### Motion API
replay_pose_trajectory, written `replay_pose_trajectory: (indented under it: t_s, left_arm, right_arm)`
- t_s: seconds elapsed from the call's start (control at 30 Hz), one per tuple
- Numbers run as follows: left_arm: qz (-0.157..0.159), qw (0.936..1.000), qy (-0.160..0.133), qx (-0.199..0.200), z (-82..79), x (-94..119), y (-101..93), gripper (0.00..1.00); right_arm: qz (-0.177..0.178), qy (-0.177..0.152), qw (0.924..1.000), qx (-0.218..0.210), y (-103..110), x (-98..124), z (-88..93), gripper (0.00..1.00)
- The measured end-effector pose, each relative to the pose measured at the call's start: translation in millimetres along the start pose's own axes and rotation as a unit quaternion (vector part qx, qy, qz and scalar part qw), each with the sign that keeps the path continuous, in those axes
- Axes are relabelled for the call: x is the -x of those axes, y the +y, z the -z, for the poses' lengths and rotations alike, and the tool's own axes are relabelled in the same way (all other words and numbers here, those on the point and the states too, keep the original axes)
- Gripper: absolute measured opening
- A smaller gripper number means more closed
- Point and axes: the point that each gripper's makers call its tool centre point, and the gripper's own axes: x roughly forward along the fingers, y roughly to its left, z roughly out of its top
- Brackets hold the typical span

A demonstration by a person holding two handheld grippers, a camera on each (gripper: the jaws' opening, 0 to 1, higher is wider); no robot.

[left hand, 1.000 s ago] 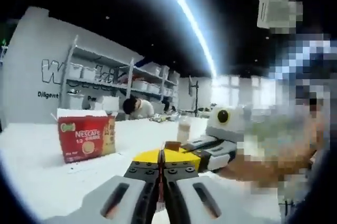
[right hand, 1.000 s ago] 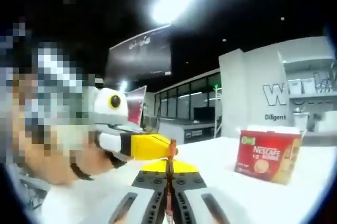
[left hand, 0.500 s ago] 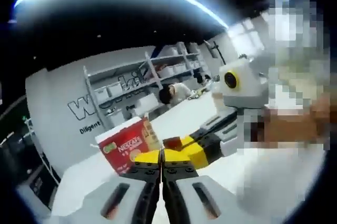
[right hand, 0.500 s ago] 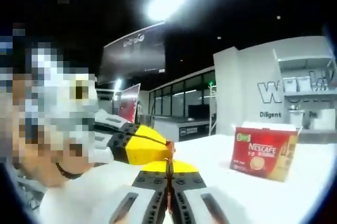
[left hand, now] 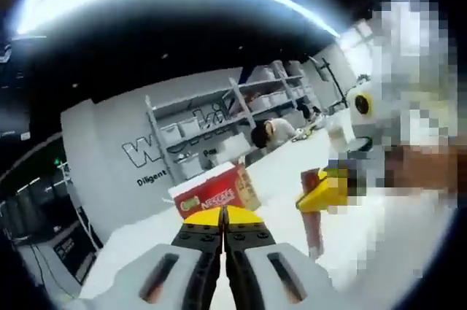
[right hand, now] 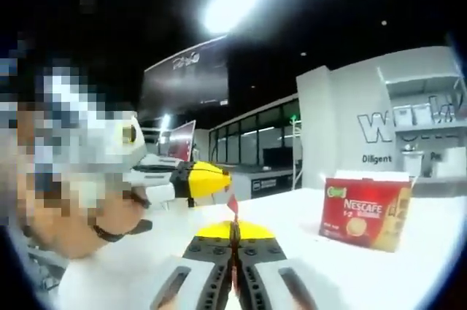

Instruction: Tear open the coffee pouch, take out the coffee, and pour the coffee from the pouch into the cup

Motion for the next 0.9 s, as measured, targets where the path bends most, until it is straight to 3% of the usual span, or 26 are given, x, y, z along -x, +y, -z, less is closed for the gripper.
replay_pose_trajectory:
  t_s: [0.13, 0.27, 0.33, 0.43, 0.53, 0.67, 0.77, 0.83, 0.9]
  left_arm:
    - [0.002, 0.9980, 0.007, 0.062, 9.5, 1, 18.5, 0.02]
    - [0.001, 0.9898, 0.016, 0.141, 23.8, -4, 47.0, 0.03]
    - [-0.013, 0.9889, 0.023, 0.146, 32.1, -3, 63.1, 0.03]
    - [-0.073, 0.9895, 0.050, 0.114, 48.8, 10, 92.0, 0.03]
    - [-0.101, 0.9845, 0.054, 0.132, 56.9, 30, 109.8, 0.04]
    - [-0.108, 0.9779, 0.060, 0.169, 69.0, 53, 121.7, 0.04]
    - [-0.134, 0.9769, 0.082, 0.145, 81.4, 74, 131.2, 0.04]
    - [-0.141, 0.9761, 0.081, 0.144, 84.2, 86, 136.0, 0.04]
    - [-0.168, 0.9732, 0.096, 0.124, 92.6, 101, 147.4, 0.04]
  right_arm:
    - [-0.015, -0.004, 0.9999, 0.003, 5, -1, 0.8, 0.00]
    - [-0.029, -0.002, 0.9996, 0.000, 11, -4, 7.1, 0.00]
    - [-0.035, -0.003, 0.9994, -0.001, 13, -4, 7.4, 0.00]
    - [-0.039, -0.003, 0.9992, -0.001, 15, -3, 6.4, 0.00]
    - [-0.039, -0.003, 0.9992, 0.002, 15, -2, 5.3, 0.00]
    - [-0.036, -0.006, 0.9993, 0.004, 14, 0, 2.0, 0.00]
    - [-0.038, -0.008, 0.9992, 0.006, 16, 1, 0.2, 0.00]
    - [-0.040, -0.010, 0.9991, 0.005, 17, 1, -1.2, 0.00]
    - [-0.043, -0.011, 0.9990, 0.005, 18, 1, -1.7, 0.00]
